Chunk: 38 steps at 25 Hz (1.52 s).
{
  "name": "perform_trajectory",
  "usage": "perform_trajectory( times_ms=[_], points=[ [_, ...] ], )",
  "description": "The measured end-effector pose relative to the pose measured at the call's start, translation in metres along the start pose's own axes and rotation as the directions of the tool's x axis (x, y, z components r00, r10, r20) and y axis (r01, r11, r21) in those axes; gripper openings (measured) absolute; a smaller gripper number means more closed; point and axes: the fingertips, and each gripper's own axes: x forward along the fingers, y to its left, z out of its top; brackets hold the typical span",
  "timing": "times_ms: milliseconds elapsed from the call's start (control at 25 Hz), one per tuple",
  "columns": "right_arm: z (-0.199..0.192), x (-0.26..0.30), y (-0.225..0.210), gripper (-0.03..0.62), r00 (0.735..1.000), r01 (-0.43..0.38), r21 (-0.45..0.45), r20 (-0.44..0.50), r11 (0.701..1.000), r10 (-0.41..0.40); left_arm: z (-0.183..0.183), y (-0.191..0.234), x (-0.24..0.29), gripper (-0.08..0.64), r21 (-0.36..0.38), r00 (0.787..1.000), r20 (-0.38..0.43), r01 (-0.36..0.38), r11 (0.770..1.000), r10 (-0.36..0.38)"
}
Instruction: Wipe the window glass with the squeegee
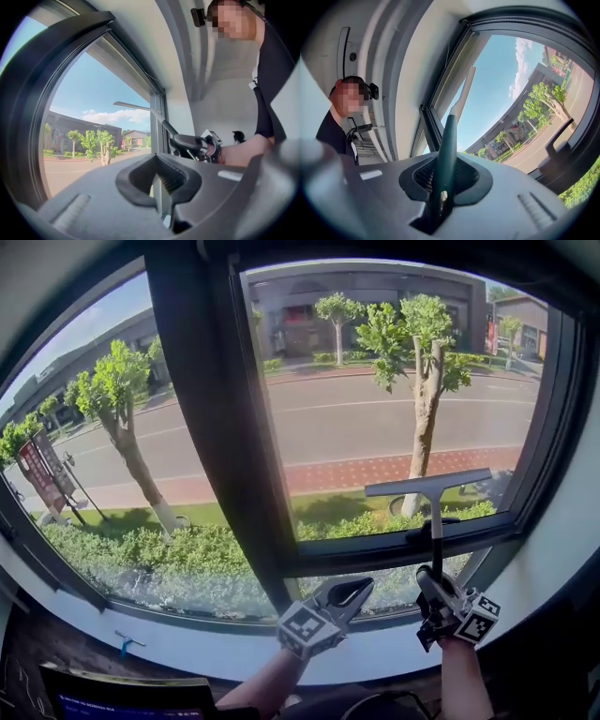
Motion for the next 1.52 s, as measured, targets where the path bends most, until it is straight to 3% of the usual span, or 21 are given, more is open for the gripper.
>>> perform_trajectory(
  times_ms=[240, 640, 1520],
  points=[
    [0.024, -0.038, 0.009, 0.057, 0.999, 0.048, -0.041, 0.008, 0.998, -0.047, -0.002, -0.021, 0.028, 0.002, 0.042, 0.997, 0.029, 0.068, 0.997, -0.07],
    [0.047, -0.106, 0.004, 0.057, 0.985, 0.151, -0.064, 0.09, 0.986, -0.145, -0.006, -0.071, 0.065, 0.002, 0.003, 0.981, 0.0, 0.192, 0.981, -0.192],
    [0.036, -0.101, -0.002, 0.057, 0.989, 0.118, -0.011, 0.088, 0.993, -0.117, -0.015, -0.067, 0.069, 0.002, 0.001, 0.984, -0.019, 0.178, 0.984, -0.178]
  ],
)
